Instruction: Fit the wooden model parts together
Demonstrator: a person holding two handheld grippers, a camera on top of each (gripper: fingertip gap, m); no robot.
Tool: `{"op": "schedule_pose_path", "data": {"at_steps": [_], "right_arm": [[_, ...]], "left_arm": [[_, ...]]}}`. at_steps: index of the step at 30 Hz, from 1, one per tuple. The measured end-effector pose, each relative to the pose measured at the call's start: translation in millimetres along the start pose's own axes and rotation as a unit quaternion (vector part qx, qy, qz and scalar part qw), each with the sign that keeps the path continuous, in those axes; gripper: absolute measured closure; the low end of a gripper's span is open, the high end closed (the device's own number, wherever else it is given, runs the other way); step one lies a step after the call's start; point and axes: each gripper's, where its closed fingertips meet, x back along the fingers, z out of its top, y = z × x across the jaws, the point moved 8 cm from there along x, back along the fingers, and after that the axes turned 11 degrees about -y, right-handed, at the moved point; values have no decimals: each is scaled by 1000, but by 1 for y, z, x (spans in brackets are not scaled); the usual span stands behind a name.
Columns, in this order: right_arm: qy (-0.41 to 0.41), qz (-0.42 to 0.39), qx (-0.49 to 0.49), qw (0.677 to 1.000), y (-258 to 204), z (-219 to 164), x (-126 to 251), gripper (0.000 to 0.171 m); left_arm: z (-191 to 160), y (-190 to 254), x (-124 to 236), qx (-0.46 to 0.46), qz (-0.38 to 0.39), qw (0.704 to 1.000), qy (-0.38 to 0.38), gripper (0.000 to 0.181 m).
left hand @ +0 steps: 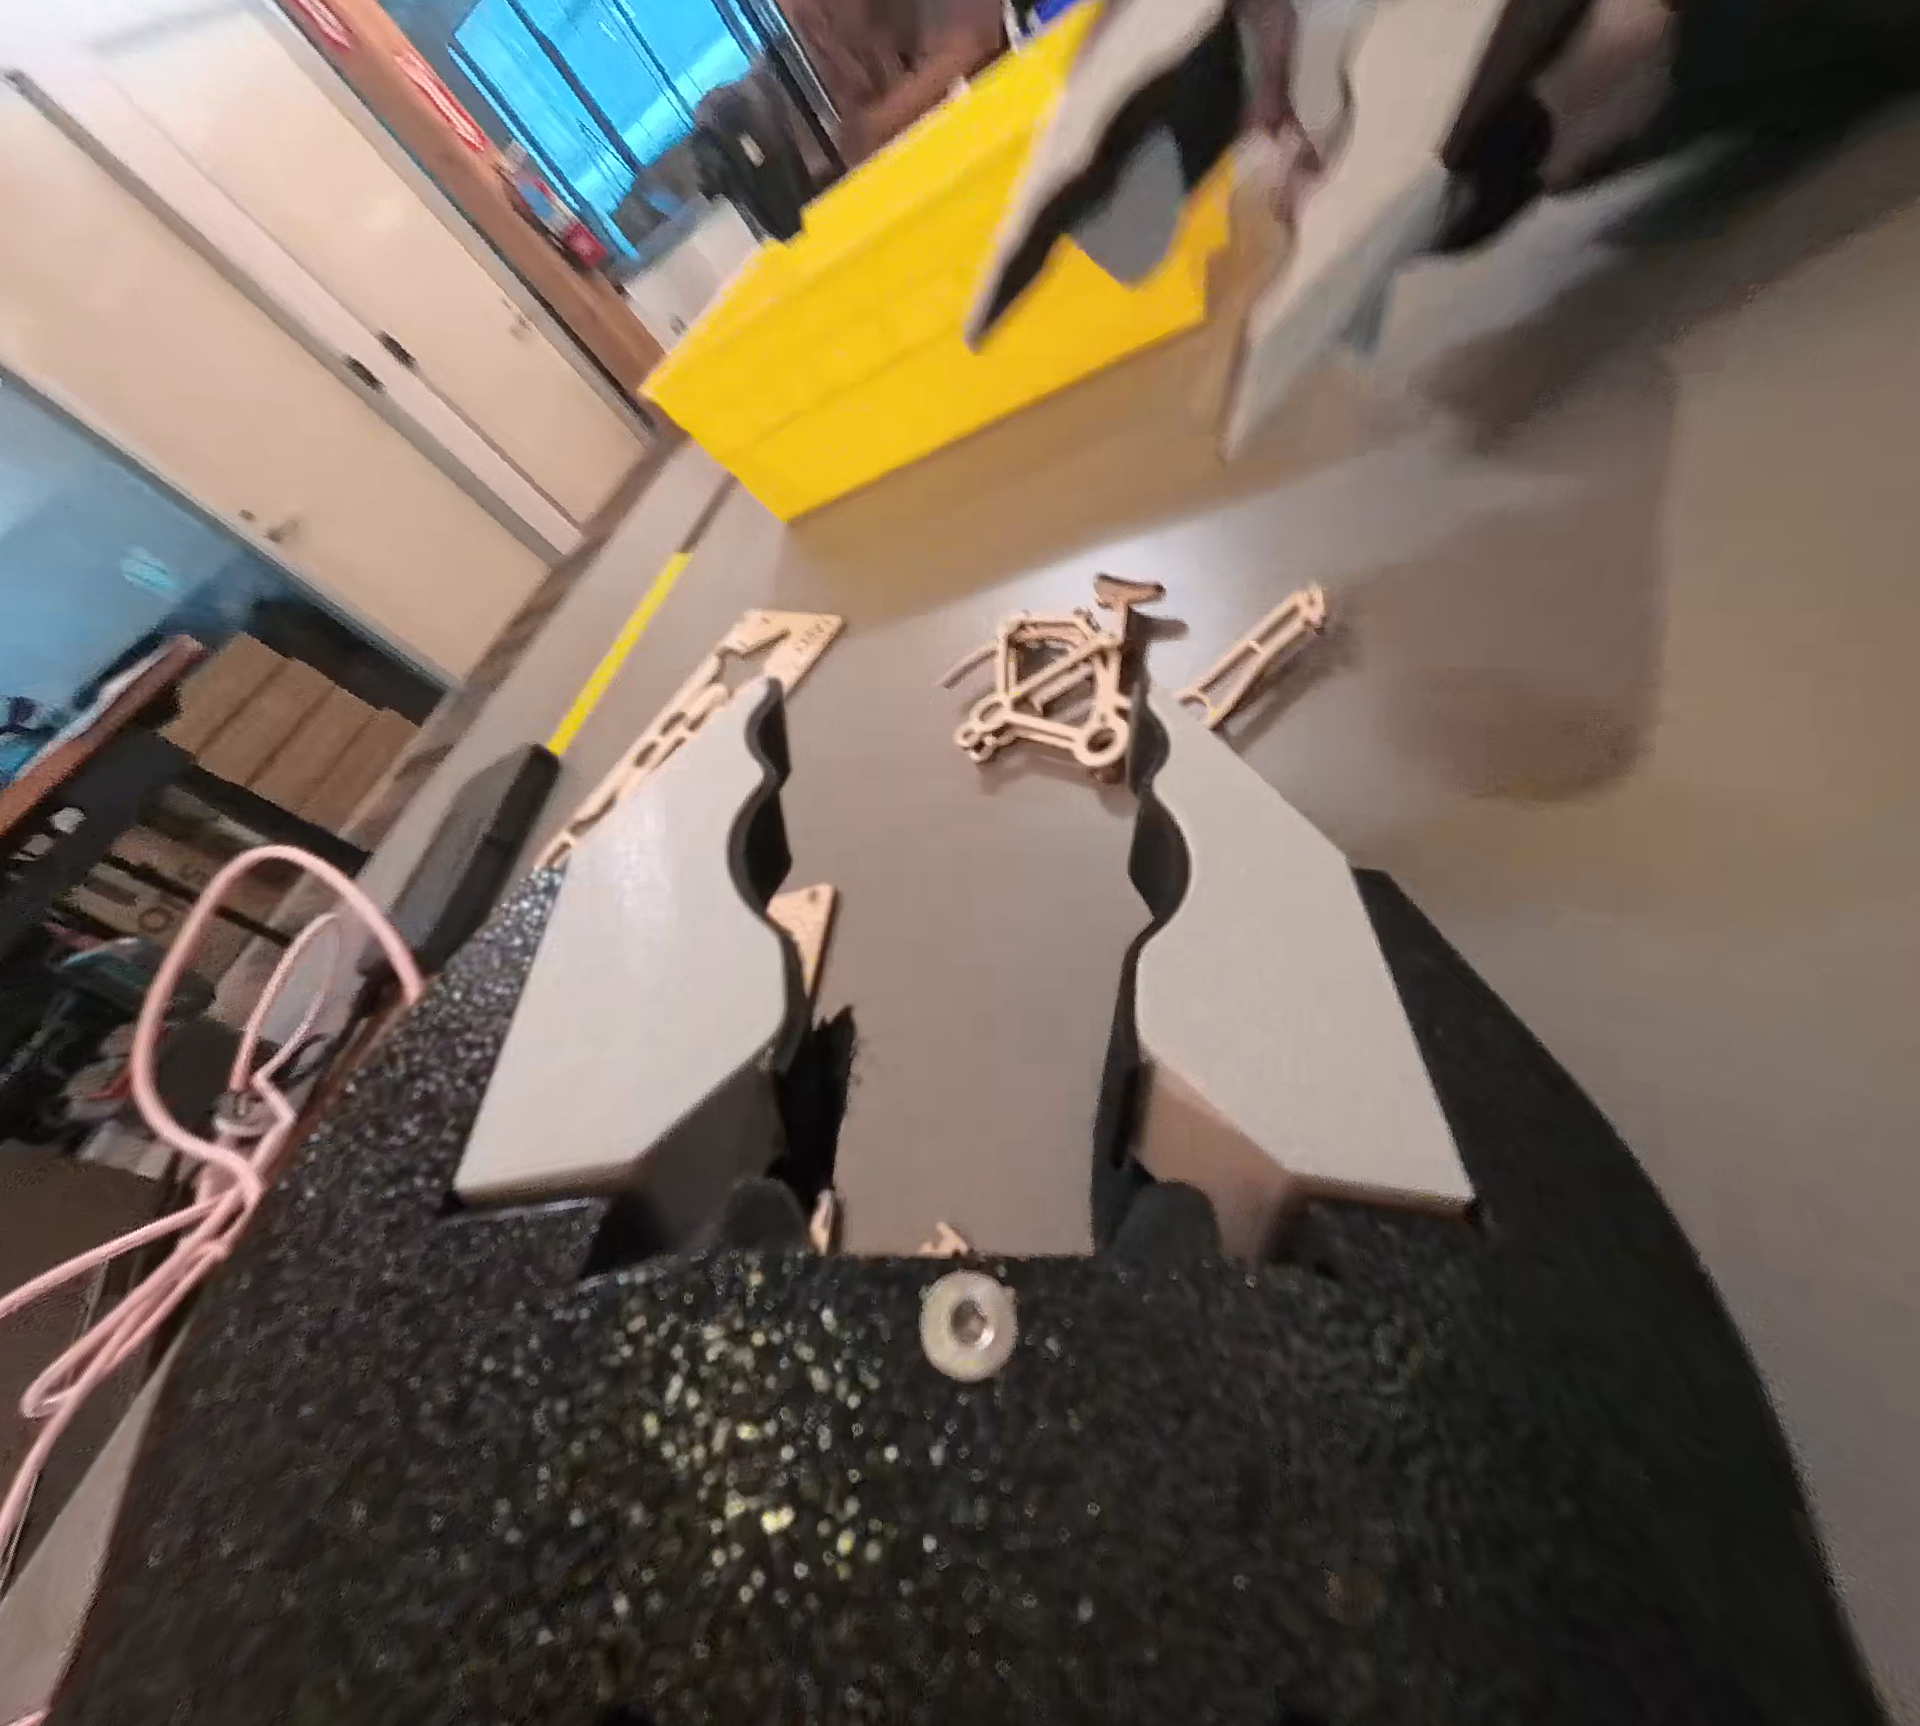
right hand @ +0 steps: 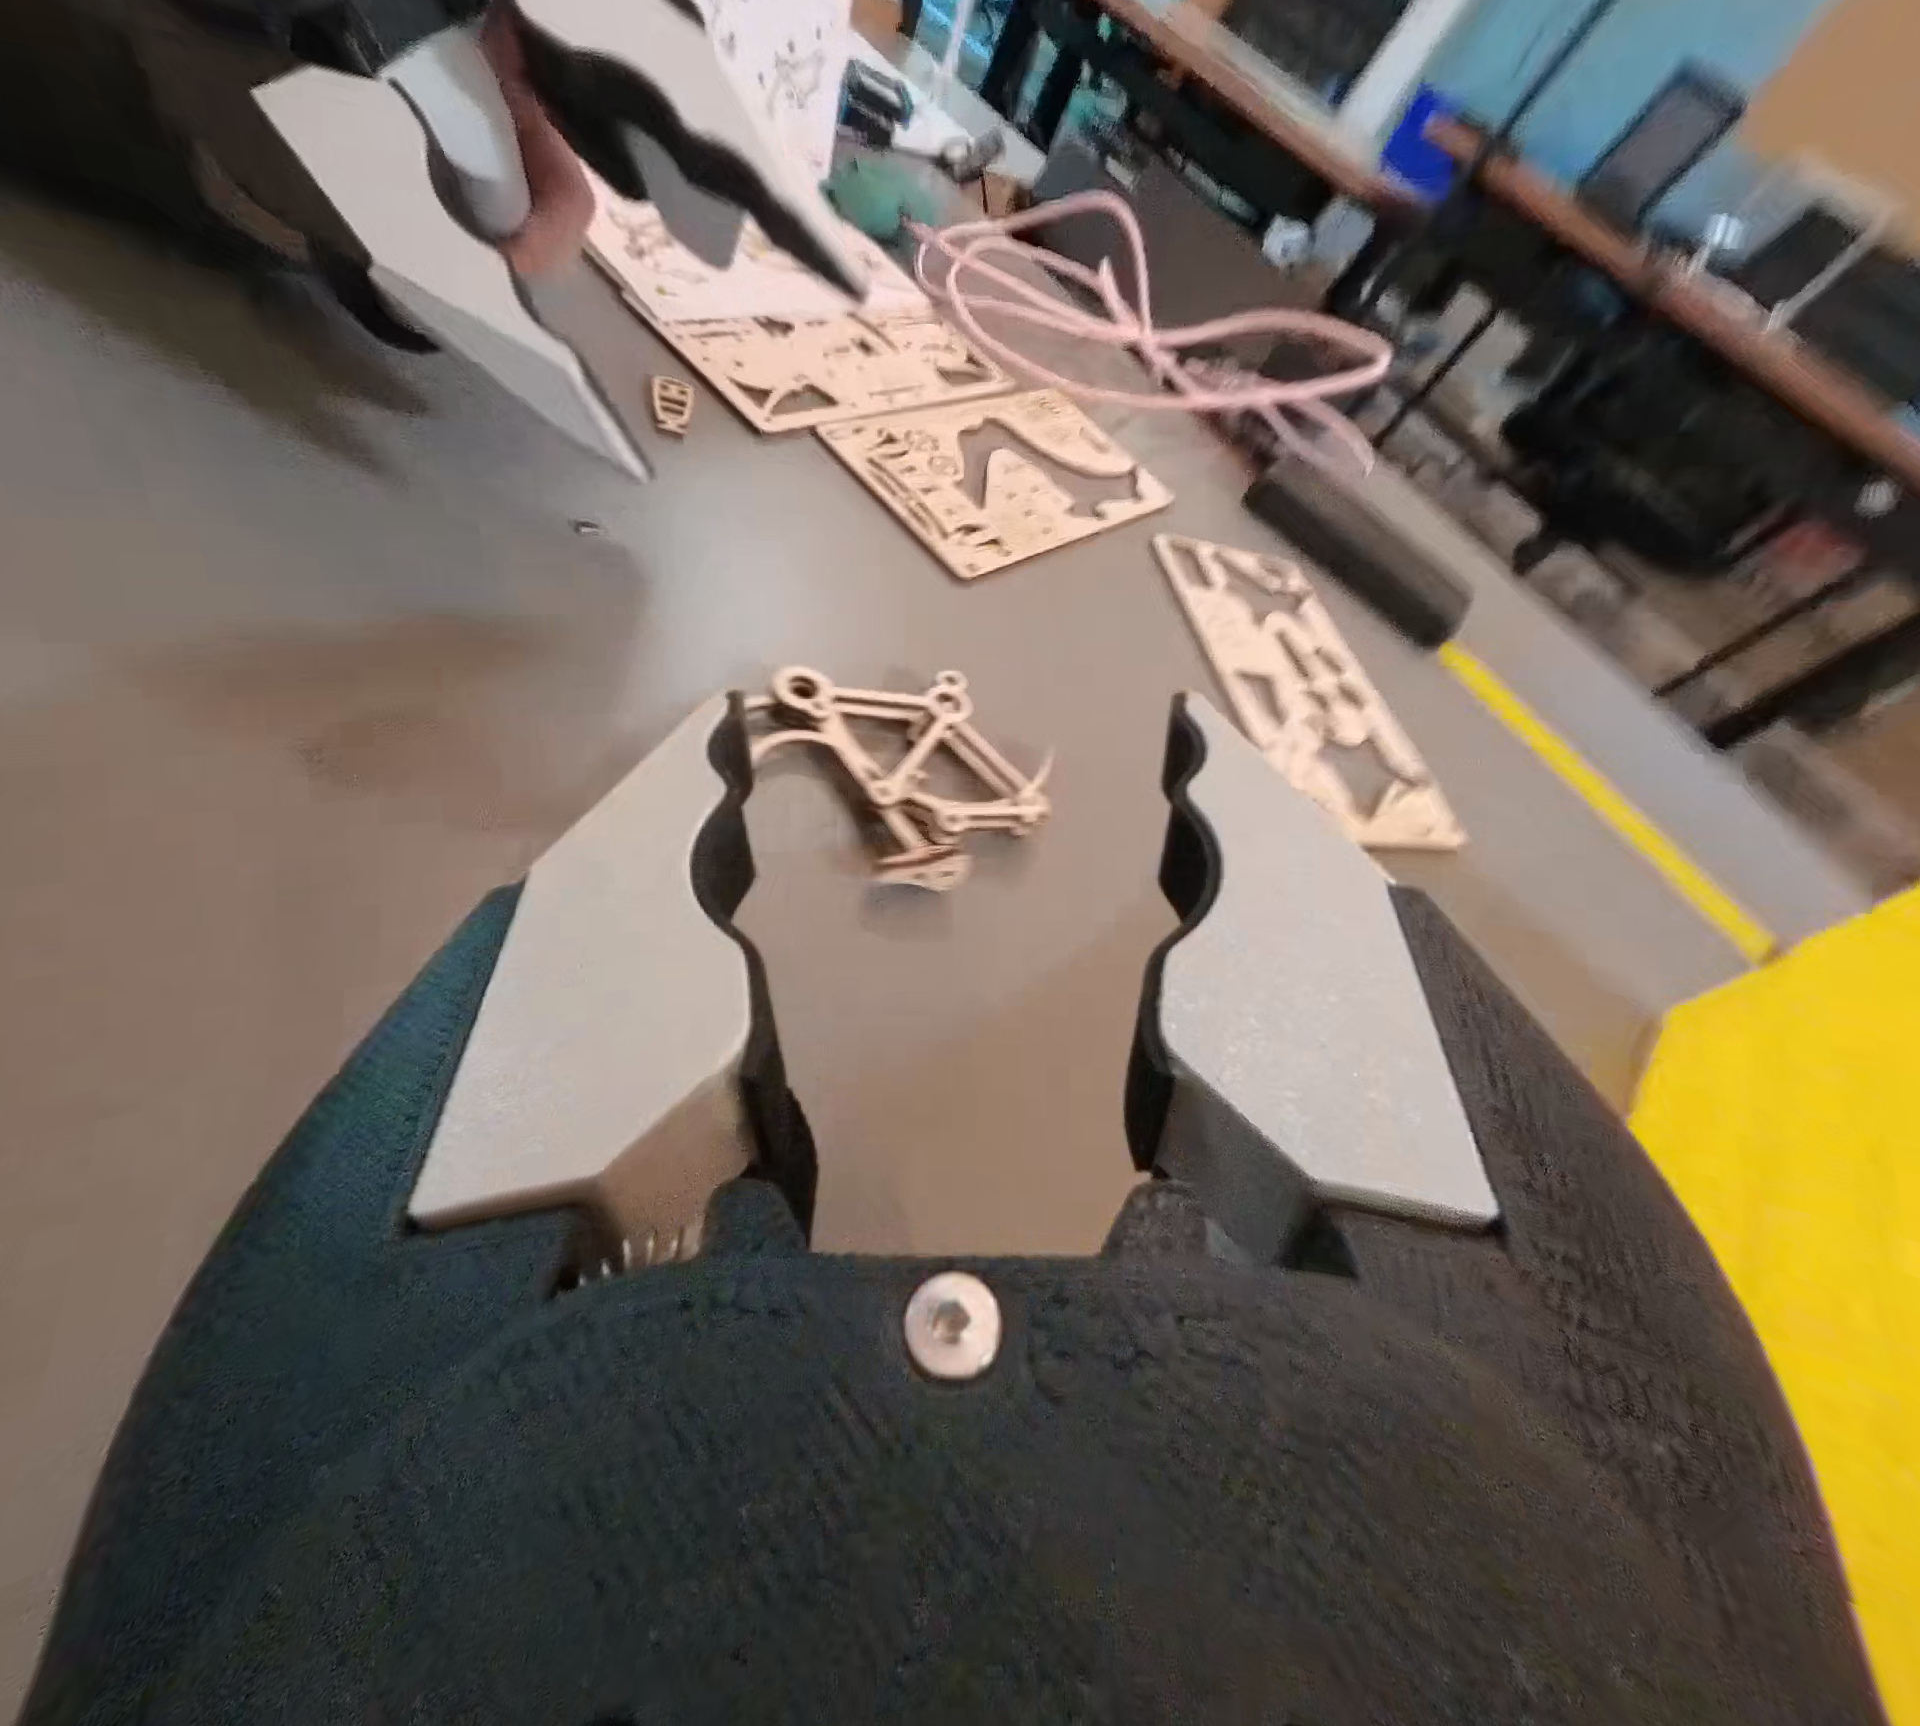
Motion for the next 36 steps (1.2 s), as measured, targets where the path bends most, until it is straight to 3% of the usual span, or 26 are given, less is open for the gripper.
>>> {"op": "schedule_pose_path", "data": {"at_steps": [2, 7, 12, 16, 18, 20, 22, 25, 36], "right_arm": [[-37, 13, -41, 998, -18, 1, -9, 83], [-118, 28, -109, 987, -37, -6, -27, 83], [-166, -18, -124, 978, -24, -21, -21, 91], [-212, -104, -171, 957, 2, -40, -13, 98], [-190, -95, -188, 959, 3, -37, -9, 99], [-114, -9, -199, 973, -12, -18, -10, 96], [-112, 48, -198, 973, -27, -9, -17, 91], [-189, 29, -135, 972, -39, -15, -30, 88], [-212, -3, -176, 961, -3, -37, -26, 98]], "left_arm": [[4, -5, 7, 16, 17, 999, 34, 118], [2, -11, 11, 51, 23, 997, 61, 118], [-1, -18, 18, 116, 21, 989, 89, 120], [-6, -22, 22, 143, 11, 985, 100, 120], [-6, -27, 25, 153, 21, 981, 115, 121], [-7, -30, 29, 161, 31, 978, 130, 123], [-7, -32, 31, 159, 36, 978, 133, 123], [-6, -30, 32, 148, 41, 979, 133, 123], [-4, -25, 28, 125, 36, 983, 130, 124]]}}
